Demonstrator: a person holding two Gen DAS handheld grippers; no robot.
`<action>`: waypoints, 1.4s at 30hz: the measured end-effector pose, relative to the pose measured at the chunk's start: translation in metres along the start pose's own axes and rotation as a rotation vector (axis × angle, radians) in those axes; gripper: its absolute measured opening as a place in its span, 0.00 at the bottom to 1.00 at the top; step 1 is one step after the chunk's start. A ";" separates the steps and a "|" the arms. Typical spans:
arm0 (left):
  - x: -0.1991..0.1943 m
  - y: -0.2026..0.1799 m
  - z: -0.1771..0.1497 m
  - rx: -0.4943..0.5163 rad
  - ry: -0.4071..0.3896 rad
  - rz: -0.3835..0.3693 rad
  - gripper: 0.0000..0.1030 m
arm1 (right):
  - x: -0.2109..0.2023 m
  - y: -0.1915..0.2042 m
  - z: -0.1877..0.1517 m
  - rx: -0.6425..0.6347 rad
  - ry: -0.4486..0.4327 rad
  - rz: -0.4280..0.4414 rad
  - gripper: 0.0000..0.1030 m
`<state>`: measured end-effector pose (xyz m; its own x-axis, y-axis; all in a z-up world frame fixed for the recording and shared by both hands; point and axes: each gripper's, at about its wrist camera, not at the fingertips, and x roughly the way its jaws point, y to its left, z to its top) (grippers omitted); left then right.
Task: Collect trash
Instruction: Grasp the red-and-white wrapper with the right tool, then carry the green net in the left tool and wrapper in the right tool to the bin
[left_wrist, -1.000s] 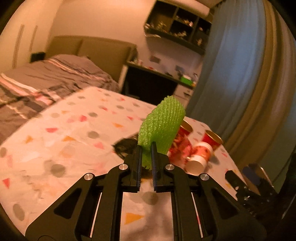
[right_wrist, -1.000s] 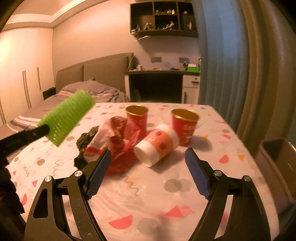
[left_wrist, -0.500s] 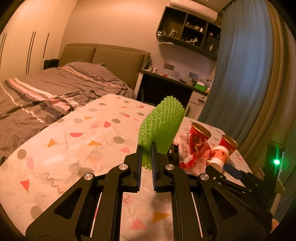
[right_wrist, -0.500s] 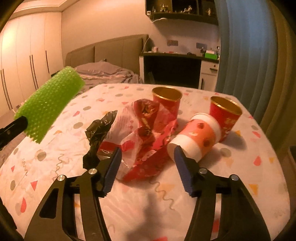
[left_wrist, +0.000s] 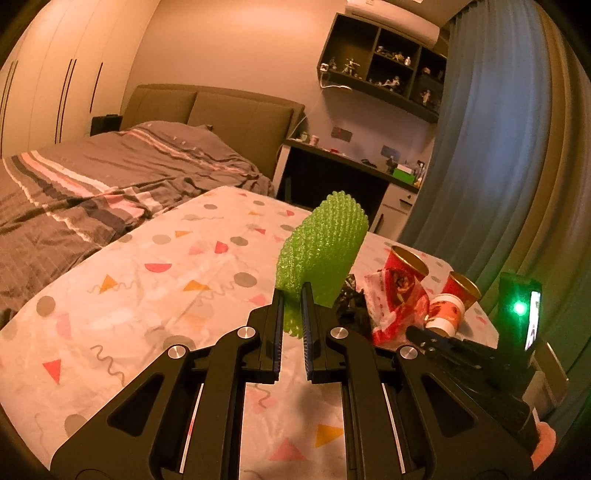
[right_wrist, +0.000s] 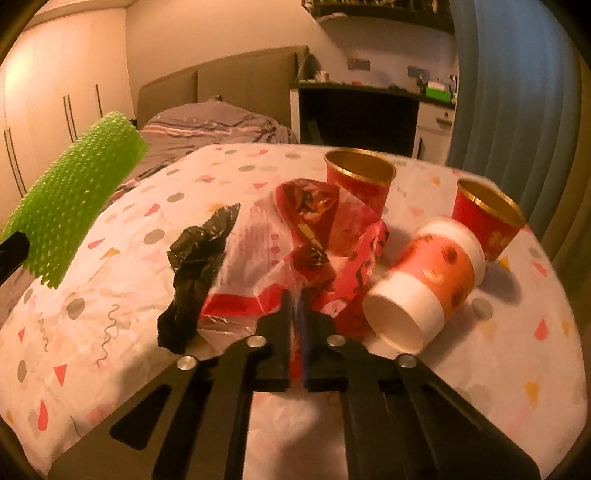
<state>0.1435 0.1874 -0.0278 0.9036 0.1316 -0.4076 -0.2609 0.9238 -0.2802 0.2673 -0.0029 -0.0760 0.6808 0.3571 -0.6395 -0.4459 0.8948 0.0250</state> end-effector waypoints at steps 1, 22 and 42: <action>0.000 0.000 0.000 0.000 0.000 0.001 0.08 | -0.004 0.000 0.000 -0.008 -0.015 0.002 0.03; -0.026 -0.028 -0.007 0.041 -0.028 -0.019 0.08 | -0.138 -0.037 -0.007 0.014 -0.275 0.017 0.02; -0.054 -0.098 -0.021 0.132 -0.040 -0.092 0.08 | -0.209 -0.108 -0.060 0.113 -0.332 -0.127 0.02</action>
<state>0.1133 0.0819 0.0034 0.9351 0.0566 -0.3497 -0.1324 0.9714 -0.1970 0.1385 -0.1902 0.0088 0.8861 0.2925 -0.3595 -0.2915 0.9548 0.0585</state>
